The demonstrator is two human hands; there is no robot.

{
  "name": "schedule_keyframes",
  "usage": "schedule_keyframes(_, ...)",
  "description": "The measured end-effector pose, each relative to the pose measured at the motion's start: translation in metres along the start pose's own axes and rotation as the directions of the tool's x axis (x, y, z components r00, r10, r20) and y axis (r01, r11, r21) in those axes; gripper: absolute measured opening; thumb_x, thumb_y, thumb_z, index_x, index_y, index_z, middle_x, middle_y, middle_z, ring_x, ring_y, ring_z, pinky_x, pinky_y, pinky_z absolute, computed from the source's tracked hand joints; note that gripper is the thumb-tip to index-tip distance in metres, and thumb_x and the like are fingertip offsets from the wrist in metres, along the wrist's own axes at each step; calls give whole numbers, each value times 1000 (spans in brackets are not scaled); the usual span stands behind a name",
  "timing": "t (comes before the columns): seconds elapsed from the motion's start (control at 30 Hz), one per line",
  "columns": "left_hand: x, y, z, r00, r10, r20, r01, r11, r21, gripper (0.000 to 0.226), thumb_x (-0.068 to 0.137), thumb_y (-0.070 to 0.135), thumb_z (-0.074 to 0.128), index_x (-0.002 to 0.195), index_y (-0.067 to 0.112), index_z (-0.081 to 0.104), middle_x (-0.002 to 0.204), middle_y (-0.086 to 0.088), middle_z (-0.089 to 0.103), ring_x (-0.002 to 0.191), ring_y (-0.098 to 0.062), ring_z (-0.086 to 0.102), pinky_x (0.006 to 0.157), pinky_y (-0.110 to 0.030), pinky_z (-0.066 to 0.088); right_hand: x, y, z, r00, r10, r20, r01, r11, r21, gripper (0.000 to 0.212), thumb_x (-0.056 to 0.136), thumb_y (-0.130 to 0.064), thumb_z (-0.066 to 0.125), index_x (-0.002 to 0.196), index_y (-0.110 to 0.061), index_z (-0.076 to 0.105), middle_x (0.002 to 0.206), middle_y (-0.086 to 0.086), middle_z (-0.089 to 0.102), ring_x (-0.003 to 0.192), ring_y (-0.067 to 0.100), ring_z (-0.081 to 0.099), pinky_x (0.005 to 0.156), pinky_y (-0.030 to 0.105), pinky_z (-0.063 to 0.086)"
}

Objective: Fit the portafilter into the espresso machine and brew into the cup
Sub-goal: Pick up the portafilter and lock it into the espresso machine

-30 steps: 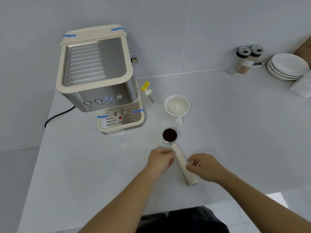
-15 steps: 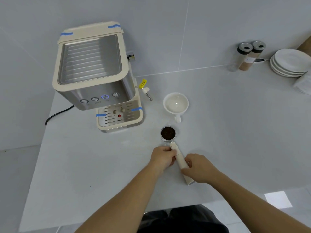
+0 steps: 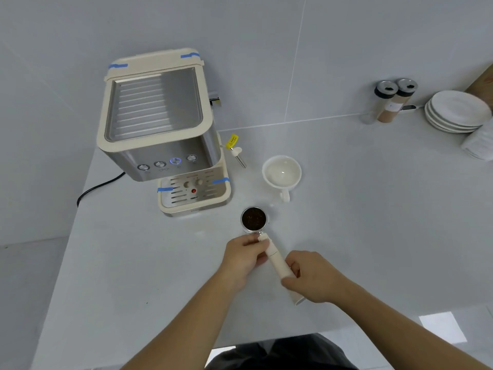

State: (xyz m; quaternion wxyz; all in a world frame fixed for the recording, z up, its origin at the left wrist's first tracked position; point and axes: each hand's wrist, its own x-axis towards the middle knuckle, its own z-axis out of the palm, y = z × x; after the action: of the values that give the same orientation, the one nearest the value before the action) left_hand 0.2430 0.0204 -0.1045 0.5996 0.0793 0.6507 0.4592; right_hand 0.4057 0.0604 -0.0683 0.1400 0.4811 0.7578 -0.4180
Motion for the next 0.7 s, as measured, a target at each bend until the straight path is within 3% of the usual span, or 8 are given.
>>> schedule_keyframes(0.17,-11,13,-20,998,66,-13,-66,997,-39,18,85,3,71,103,0,73,90,-11,73,87,-19,71,81,-29,60,-4,-21,-4,999,-36,5,35,997,63,29,80,-35,65,101,-16,62,94,3,66,85,22,66,76,37,55)
schedule_keyframes(0.3,-17,26,-35,995,101,-12,-101,994,-41,20,84,3,72,104,0,72,88,-10,74,83,-17,71,72,-24,59,-5,-36,-7,999,-17,35,9,973,232,30,75,-34,72,100,-20,63,97,-1,68,83,16,67,68,29,53)
schedule_keyframes(0.4,-21,38,-47,993,120,-3,-120,992,-35,19,85,1,71,103,-1,72,88,-10,73,80,-17,72,70,-24,60,-2,-49,-10,994,-27,109,-23,900,435,30,76,-22,76,103,-19,64,97,4,73,78,13,69,64,28,54)
schedule_keyframes(0.5,-25,50,-57,991,133,15,-133,991,-27,15,85,0,70,99,-1,73,90,-11,72,80,-18,72,72,-25,61,2,-60,-11,980,-63,191,-61,810,584,34,81,-11,73,113,-14,65,102,11,72,91,21,72,65,30,59)
schedule_keyframes(0.7,-34,64,-78,989,147,18,-147,989,25,13,85,1,70,98,2,72,92,-10,74,78,-16,73,72,-26,61,12,-79,-4,954,-131,268,-69,778,624,39,81,-8,71,120,-13,64,105,12,71,97,23,69,70,37,60)
